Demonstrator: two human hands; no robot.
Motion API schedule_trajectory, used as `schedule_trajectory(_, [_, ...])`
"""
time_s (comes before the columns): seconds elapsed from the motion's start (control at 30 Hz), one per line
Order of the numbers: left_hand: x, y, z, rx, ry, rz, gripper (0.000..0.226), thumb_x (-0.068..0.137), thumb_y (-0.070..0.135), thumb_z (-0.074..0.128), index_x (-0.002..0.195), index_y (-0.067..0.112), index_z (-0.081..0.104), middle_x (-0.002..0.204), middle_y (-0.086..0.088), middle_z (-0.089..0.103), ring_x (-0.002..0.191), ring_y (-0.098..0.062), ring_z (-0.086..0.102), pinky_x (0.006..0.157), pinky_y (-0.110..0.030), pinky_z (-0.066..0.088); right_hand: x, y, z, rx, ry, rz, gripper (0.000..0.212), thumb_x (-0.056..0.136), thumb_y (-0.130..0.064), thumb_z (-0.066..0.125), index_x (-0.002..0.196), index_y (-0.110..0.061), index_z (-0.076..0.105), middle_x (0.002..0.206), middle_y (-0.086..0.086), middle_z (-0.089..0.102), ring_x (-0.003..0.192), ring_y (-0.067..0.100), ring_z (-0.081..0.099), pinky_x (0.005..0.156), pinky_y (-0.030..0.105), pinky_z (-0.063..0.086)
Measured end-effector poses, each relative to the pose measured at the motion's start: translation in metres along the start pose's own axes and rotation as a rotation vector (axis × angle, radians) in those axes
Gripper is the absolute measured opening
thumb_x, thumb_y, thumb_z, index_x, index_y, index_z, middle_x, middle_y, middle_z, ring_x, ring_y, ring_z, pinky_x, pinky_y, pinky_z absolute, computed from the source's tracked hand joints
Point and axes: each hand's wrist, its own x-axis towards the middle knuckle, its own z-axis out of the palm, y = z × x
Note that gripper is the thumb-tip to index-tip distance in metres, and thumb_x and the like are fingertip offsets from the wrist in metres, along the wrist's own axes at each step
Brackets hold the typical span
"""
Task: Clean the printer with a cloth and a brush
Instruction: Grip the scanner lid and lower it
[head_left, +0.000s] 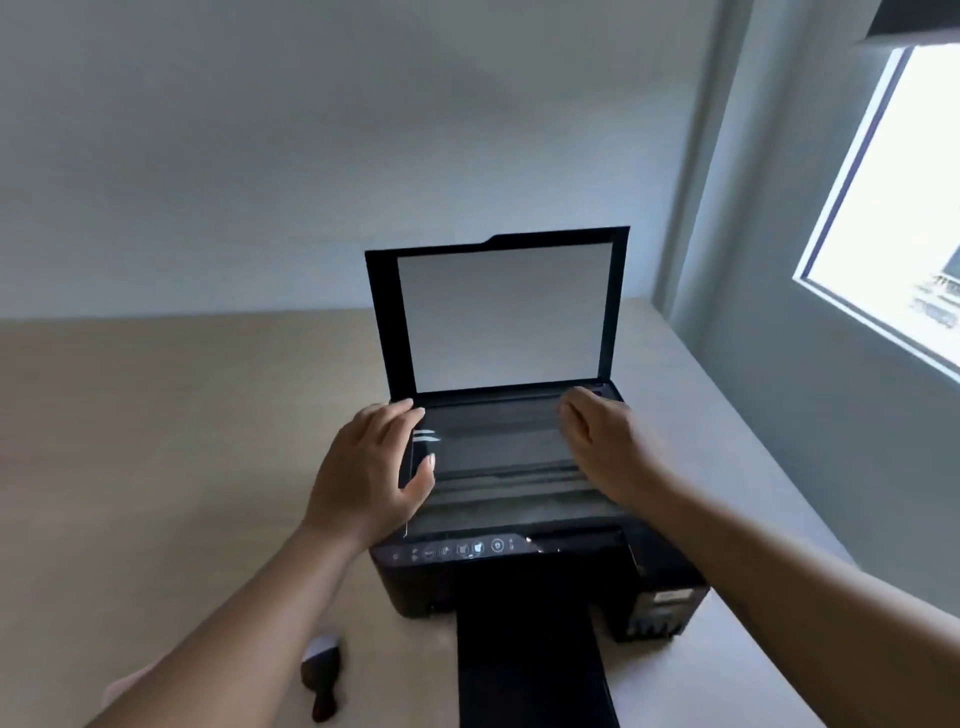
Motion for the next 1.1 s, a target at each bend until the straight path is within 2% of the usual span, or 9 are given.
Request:
schedule_trajectory(0.1, [0.054,0.005,-0.015,0.066,0.006,0.019,0.058,0.086,0.044,0.046,0.135,0.012,0.049,0.141,-0.005,0.050,0.130,-0.024,0.044,0.109,-0.037,0.036,0.054,0.003,-0.023,-0.020,0.093,-0.080,0.015,0.091,-0.020,0.050,0.085,-0.017,0.063,0.082,0.002,0.064,0.081,0.029,0.058,0.067,0.043,0.052])
schedule_trajectory(0.2, [0.095,0.009,-0.024,0.122,0.006,-0.027,0.066,0.084,0.047,0.043,0.140,0.012,0.041,0.149,-0.007,0.041,0.136,-0.028,0.037,0.112,-0.040,0.031,0.098,-0.003,-0.041,-0.090,0.099,-0.071,0.023,0.096,-0.023,0.047,0.105,-0.020,0.068,0.107,0.002,0.065,0.104,0.028,0.055,0.081,0.039,0.048])
schedule_trajectory(0.33, [0.158,0.012,-0.033,0.162,-0.002,-0.089,0.071,0.090,0.045,0.048,0.149,0.011,0.026,0.159,-0.008,0.022,0.145,-0.029,0.020,0.118,-0.042,0.017,0.160,-0.009,-0.056,-0.315,-0.021,-0.116,0.045,0.099,-0.036,0.042,0.142,-0.023,0.044,0.147,0.003,0.042,0.137,0.027,0.032,0.109,0.041,0.030])
schedule_trajectory(0.5, [0.210,0.003,-0.023,0.288,-0.147,-0.122,0.078,0.091,0.051,0.041,0.153,0.014,0.009,0.163,-0.006,0.000,0.148,-0.027,0.000,0.120,-0.044,0.004,0.212,0.013,-0.048,-0.453,-0.135,-0.091,0.051,0.101,-0.039,0.033,0.148,-0.018,0.030,0.155,0.004,0.031,0.145,0.029,0.016,0.119,0.048,0.012])
schedule_trajectory(0.67, [0.239,-0.009,-0.006,0.429,-0.310,-0.128,0.082,0.091,0.059,0.033,0.154,0.016,0.002,0.163,-0.004,-0.001,0.149,-0.027,-0.004,0.119,-0.046,0.005,0.228,0.033,-0.039,-0.460,-0.183,-0.130,0.039,0.102,-0.036,0.031,0.128,-0.011,0.046,0.144,0.006,0.043,0.135,0.029,0.032,0.117,0.051,0.014])
schedule_trajectory(0.77, [0.246,-0.013,-0.001,0.426,-0.357,-0.139,0.082,0.091,0.060,0.034,0.153,0.014,0.004,0.162,-0.004,0.006,0.148,-0.026,0.004,0.118,-0.045,0.009,0.229,0.034,-0.037,-0.414,-0.120,-0.134,0.039,0.102,-0.031,0.035,0.133,-0.009,0.044,0.144,0.010,0.041,0.136,0.031,0.032,0.119,0.045,0.014])
schedule_trajectory(0.93, [0.247,-0.012,0.000,0.349,-0.157,-0.089,0.053,0.096,0.046,0.037,0.135,0.010,0.042,0.134,-0.012,0.047,0.119,-0.034,0.044,0.096,-0.042,0.038,0.228,0.029,-0.037,-0.410,-0.031,-0.142,0.030,0.102,-0.027,0.036,0.114,-0.006,0.054,0.126,0.014,0.045,0.114,0.037,0.043,0.096,0.041,0.034])
schedule_trajectory(1.0, [0.240,-0.014,-0.003,0.334,-0.056,-0.036,0.046,0.098,0.045,0.034,0.124,0.011,0.052,0.119,-0.012,0.056,0.106,-0.035,0.050,0.085,-0.042,0.040,0.222,0.025,-0.040,-0.405,0.023,-0.146,0.027,0.102,-0.020,0.035,0.107,-0.005,0.056,0.117,0.014,0.048,0.107,0.036,0.046,0.082,0.038,0.033])
schedule_trajectory(1.1, [0.227,-0.016,-0.009,0.303,0.008,0.049,0.042,0.101,0.042,0.033,0.120,0.013,0.057,0.110,-0.011,0.062,0.099,-0.036,0.055,0.082,-0.041,0.039,0.210,0.018,-0.045,-0.449,0.024,-0.162,0.026,0.100,-0.011,0.034,0.112,-0.008,0.058,0.114,0.014,0.057,0.106,0.035,0.050,0.080,0.034,0.030])
